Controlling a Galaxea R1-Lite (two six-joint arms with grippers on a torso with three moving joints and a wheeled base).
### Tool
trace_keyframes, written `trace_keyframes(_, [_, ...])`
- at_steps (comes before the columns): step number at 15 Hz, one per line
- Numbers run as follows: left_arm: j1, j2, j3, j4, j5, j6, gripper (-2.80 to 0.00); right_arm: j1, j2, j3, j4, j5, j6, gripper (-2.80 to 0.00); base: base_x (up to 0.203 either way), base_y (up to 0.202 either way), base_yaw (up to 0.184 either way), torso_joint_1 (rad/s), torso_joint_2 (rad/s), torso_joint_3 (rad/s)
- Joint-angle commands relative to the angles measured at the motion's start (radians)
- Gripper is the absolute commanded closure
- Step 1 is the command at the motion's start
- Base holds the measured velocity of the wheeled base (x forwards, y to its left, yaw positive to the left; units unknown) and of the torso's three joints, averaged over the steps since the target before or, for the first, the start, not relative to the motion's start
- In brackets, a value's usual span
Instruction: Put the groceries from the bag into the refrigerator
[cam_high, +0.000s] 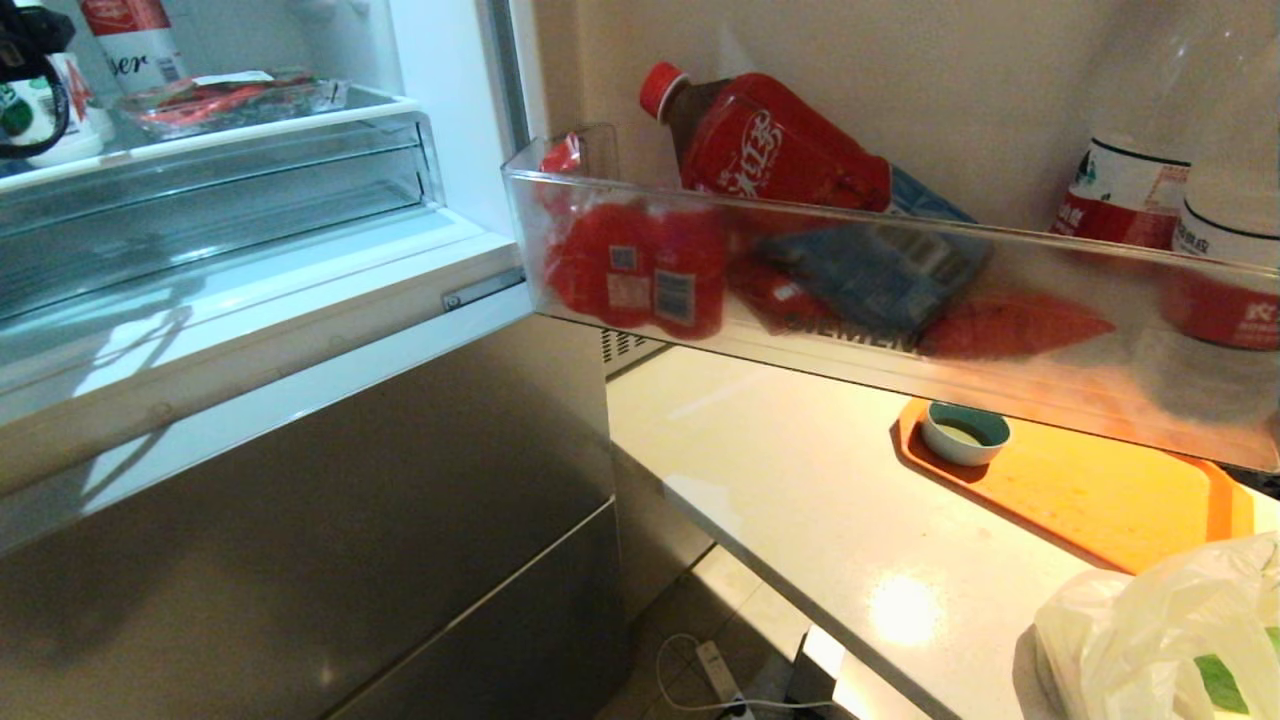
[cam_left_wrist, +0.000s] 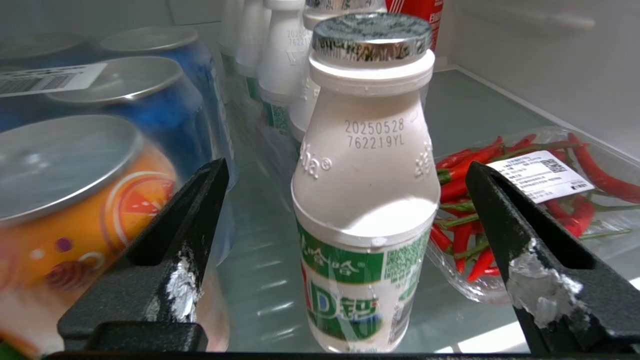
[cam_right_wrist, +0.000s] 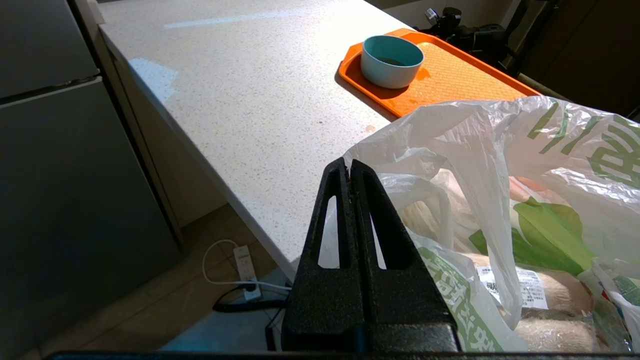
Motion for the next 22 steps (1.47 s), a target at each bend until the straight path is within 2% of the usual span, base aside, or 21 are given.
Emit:
trace_keyframes(1, [0.001, -0.029, 0.029, -0.001, -0.002, -0.001, -2.8, 0.001, 0.0, 0.0, 0.0, 0.0, -0.001, 0.0, 0.0, 0.0, 0.0, 0.0, 0.0, 0.0])
trace_keyframes(7, [0.001, -0.113, 0.171, -0.014, -0.006, -0.006, -2.8, 0.001, 0.0, 0.0, 0.0, 0.0, -0.001, 0.0, 0.0, 0.0, 0.0, 0.0, 0.0, 0.0])
trace_keyframes(13, [0.001, -0.157, 0.233, -0.014, -0.007, -0.008, -2.8, 0.0, 0.0, 0.0, 0.0, 0.0, 0.001, 0.0, 0.0, 0.0, 0.0, 0.0, 0.0, 0.0])
trace_keyframes(19, [0.001, -0.291, 0.45, -0.015, -0.113, -0.019, -2.8, 0.001, 0.0, 0.0, 0.0, 0.0, 0.001, 0.0, 0.0, 0.0, 0.0, 0.0, 0.0, 0.0])
trace_keyframes(22, [-0.001, -0.298, 0.471, -0.015, -0.126, -0.02, -2.8, 0.001, 0.0, 0.0, 0.0, 0.0, 0.001, 0.0, 0.0, 0.0, 0.0, 0.0, 0.0, 0.0])
